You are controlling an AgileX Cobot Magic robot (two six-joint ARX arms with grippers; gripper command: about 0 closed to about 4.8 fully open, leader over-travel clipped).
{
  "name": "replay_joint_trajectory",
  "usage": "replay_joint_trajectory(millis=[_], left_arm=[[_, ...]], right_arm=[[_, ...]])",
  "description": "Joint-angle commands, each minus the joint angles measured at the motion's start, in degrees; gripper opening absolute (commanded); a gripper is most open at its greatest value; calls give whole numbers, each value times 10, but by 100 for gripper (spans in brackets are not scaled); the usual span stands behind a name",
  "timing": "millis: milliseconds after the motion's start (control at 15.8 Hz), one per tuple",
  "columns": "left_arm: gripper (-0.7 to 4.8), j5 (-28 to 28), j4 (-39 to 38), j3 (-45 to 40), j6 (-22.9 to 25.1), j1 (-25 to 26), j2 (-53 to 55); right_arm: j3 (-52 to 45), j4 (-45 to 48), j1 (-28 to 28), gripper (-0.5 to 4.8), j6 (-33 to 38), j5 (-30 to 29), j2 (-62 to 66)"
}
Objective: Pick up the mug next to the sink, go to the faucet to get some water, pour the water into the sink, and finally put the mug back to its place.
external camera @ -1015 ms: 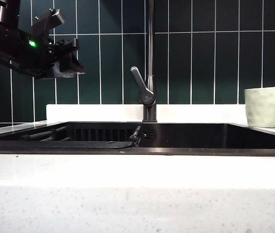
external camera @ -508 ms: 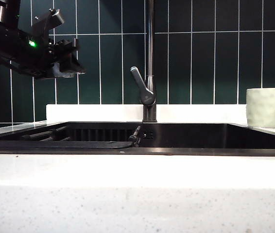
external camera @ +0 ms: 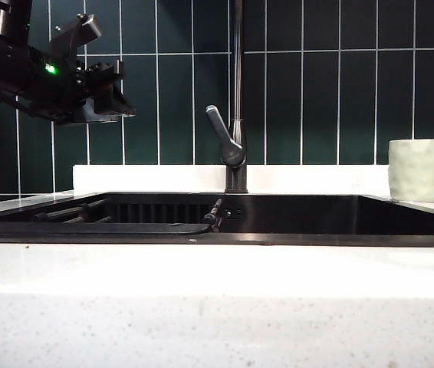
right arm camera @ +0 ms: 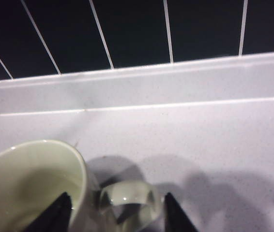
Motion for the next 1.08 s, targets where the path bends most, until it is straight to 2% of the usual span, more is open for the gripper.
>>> replay_joint_trajectory(millis=[63,127,381,635,698,761,825,952,1079], left_arm=[[182,8,0,2,0,0,-2],[182,8,-3,2,0,0,-2],[182,8,-6,2,0,0,-2],[182,8,-5,2,0,0,-2],[168,8,-5,2,1,0,-5],[83,9,-4,2,1,0,-13],[30,8,-7,1,1,0,-26],[18,6,-28,1,-1,0,-60],[-7,4,-73,1,3,0,-109]], right_arm=[[2,-1,1,160,-1,-2,-7],[2,-4,1,135,-1,-1,-7],[1,-51,1,176,-72,9,-7],[1,-66,1,176,-76,16,-7],[1,-72,2,174,-71,16,-12],[1,-84,5,136,-71,16,-23],[1,-91,8,89,-71,16,-38],[1,-104,12,53,-66,14,-70],[1,-104,19,52,-41,12,-103]])
